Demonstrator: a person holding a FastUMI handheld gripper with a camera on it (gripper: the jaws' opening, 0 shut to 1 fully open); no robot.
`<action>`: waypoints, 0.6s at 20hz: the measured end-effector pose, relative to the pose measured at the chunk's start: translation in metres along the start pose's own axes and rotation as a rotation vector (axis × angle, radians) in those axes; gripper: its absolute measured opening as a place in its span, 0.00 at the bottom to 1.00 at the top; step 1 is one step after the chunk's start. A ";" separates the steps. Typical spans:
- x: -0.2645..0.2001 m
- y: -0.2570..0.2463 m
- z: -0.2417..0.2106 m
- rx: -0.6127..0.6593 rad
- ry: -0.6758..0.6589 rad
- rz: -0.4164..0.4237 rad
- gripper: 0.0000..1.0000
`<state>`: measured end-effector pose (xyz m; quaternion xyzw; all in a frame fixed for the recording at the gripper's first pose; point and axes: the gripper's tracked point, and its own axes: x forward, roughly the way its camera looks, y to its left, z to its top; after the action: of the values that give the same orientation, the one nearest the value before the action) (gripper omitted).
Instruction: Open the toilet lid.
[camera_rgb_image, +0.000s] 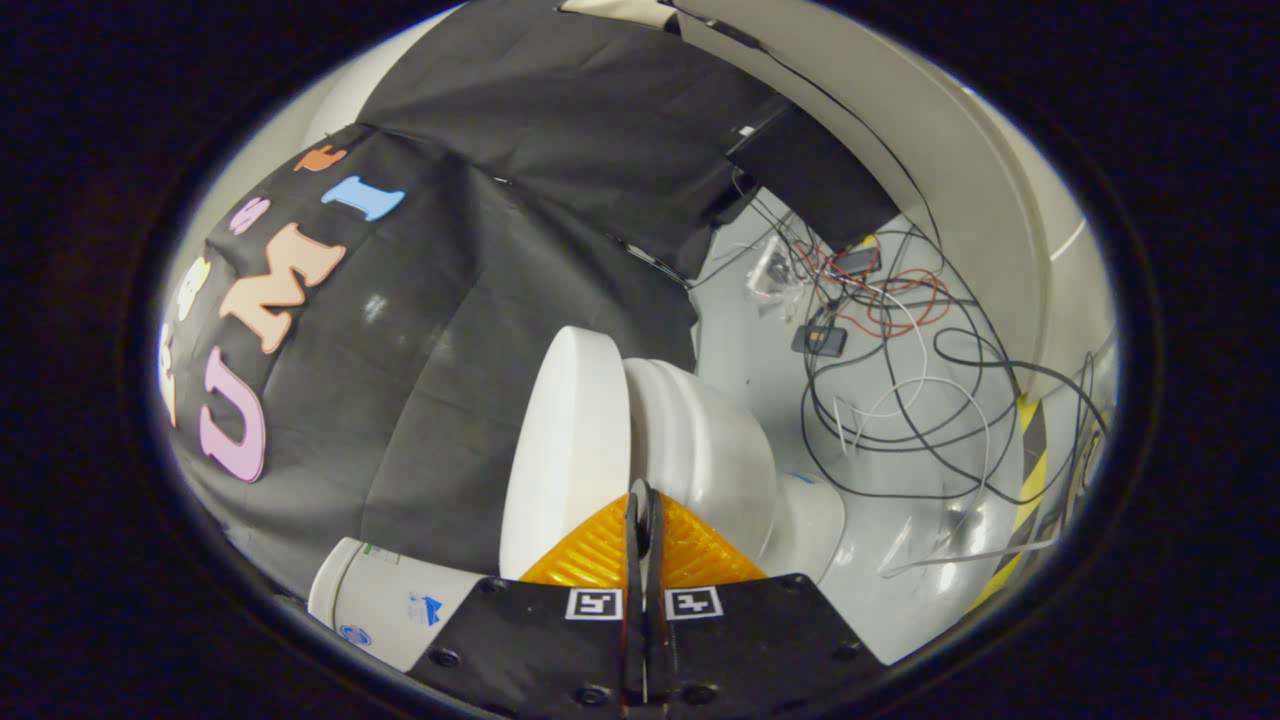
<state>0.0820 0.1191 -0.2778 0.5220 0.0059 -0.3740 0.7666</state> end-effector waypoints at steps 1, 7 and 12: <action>-0.004 0.009 0.004 -0.025 -0.011 0.008 0.02; -0.041 0.089 0.019 -0.177 -0.085 0.145 0.01; -0.072 0.150 0.010 -0.321 -0.110 0.232 0.01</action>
<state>0.1136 0.1784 -0.1249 0.3691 -0.0367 -0.3057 0.8769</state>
